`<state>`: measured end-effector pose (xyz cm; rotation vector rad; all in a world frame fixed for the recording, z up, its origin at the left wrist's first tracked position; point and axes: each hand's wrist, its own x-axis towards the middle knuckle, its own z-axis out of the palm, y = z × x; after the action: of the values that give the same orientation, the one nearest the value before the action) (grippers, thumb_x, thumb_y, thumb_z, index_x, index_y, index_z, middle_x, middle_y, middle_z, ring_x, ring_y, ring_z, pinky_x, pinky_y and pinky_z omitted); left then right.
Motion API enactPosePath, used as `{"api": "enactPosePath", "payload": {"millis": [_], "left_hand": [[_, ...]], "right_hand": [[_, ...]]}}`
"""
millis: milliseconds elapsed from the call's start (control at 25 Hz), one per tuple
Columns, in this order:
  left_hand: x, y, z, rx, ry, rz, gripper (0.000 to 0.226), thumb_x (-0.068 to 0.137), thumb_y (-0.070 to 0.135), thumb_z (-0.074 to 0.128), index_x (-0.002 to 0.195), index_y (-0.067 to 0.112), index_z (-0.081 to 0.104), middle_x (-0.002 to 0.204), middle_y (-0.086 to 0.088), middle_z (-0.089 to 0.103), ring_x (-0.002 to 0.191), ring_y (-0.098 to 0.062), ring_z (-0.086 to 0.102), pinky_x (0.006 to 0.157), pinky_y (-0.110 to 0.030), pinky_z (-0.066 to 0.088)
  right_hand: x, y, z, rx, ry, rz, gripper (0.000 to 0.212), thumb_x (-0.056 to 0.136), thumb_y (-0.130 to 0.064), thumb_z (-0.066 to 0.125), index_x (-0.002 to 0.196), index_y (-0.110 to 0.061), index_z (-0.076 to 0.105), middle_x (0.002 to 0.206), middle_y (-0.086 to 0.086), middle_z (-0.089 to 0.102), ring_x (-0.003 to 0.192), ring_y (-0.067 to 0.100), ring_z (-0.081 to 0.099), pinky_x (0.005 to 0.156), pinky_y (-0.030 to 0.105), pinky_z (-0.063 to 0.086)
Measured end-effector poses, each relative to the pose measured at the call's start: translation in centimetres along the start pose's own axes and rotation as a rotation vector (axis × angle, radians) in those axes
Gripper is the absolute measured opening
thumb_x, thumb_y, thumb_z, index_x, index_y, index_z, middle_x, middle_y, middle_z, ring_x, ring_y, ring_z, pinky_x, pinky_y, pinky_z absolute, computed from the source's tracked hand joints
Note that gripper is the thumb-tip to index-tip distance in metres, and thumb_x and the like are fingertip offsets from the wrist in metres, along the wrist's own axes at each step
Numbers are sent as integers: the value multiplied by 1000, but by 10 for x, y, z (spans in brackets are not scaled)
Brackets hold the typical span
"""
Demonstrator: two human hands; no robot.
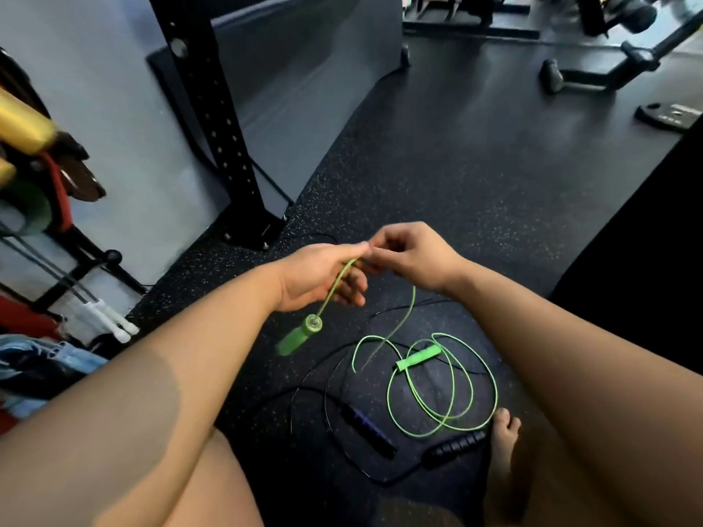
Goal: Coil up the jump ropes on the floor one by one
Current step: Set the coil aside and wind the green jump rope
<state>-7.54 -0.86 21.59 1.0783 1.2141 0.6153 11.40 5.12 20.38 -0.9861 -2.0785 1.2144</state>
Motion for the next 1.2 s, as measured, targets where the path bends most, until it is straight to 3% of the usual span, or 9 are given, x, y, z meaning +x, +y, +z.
{"api": "enactPosePath", "payload": {"millis": [160,400,520,600,680,760,920,1040,1200], "left_hand": [[5,15,-15,-77,74,-3,51,103,61,35,80,18,54,51,6,30,45,-13,37,56,-32,31],[3,13,-19,-63,-36,-112,73,92,80,27,82,16,60,53,5,37,46,-15,41,52,-31,33],[4,16,-21,-228,-2,-39,70,89,84,30,78,19,53,54,5,34,43,-12,32,45,-28,24],[4,16,-28,-334,54,20,73,88,85,29,80,18,55,58,5,39,46,-13,37,47,-28,27],[3,15,-34,-469,105,89,77,88,85,29,84,15,62,64,2,54,53,-16,52,55,-31,41],[4,13,-39,-575,157,161,82,89,85,28,94,12,65,80,-4,69,72,-22,69,73,-36,51],[8,9,-45,-631,218,223,95,85,88,25,122,6,59,119,-13,74,114,-31,71,106,-43,44],[12,7,-46,-626,252,235,107,85,89,23,134,-1,54,127,-17,71,122,-32,66,114,-46,38],[18,0,-40,-358,266,151,110,87,88,9,137,0,52,124,-15,73,125,-28,64,119,-45,33]], "right_hand": [[19,1,-3,280,50,90,9,96,-7,63,88,-11,60,62,1,56,50,7,50,54,23,42],[33,17,3,208,82,56,10,95,-15,67,86,-13,63,63,-7,56,53,5,49,53,18,44],[34,33,11,118,85,127,24,99,-29,61,87,-8,64,64,-1,56,57,14,49,57,30,44],[30,43,19,36,15,216,36,104,-35,51,92,-5,66,66,4,58,61,20,52,63,37,45],[23,48,32,-69,-97,268,36,106,-34,43,98,-8,67,72,9,63,64,21,57,68,40,50],[16,44,44,-148,-224,292,33,108,-28,39,106,-7,65,74,7,66,62,18,60,70,37,52],[5,15,54,-386,-449,244,27,107,-28,39,106,-13,61,80,2,64,71,18,60,72,33,48],[2,-7,55,-665,-490,108,29,106,-32,38,104,-12,58,97,7,66,88,26,61,78,37,46],[3,-27,50,-785,-436,-62,27,105,-36,40,87,-19,51,86,10,64,76,28,53,69,31,34]]}}
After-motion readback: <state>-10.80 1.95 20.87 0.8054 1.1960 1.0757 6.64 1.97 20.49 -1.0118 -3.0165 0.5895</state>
